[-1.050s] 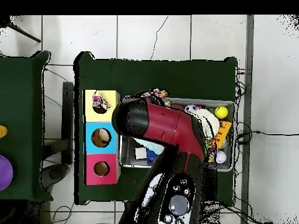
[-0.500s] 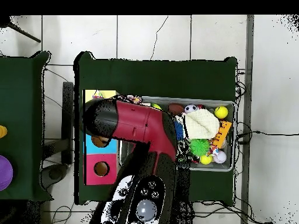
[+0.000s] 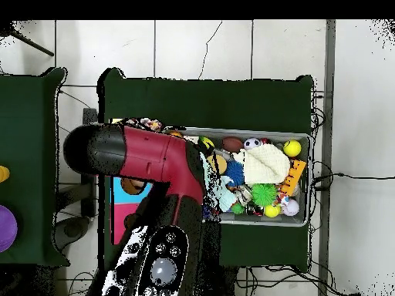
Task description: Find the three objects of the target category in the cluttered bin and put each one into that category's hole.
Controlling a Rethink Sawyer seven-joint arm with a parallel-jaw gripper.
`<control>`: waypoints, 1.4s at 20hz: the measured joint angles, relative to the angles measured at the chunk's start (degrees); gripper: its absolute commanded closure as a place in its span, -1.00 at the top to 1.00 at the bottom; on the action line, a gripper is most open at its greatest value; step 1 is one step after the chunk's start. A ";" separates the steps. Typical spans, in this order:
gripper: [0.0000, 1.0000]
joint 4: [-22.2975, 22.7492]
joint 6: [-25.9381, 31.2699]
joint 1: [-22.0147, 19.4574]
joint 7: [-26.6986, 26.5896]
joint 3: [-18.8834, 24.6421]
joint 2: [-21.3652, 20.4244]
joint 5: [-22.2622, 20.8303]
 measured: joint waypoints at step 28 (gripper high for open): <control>-1.00 -2.99 -0.02 7.38 6.35 -4.32 11.51 7.55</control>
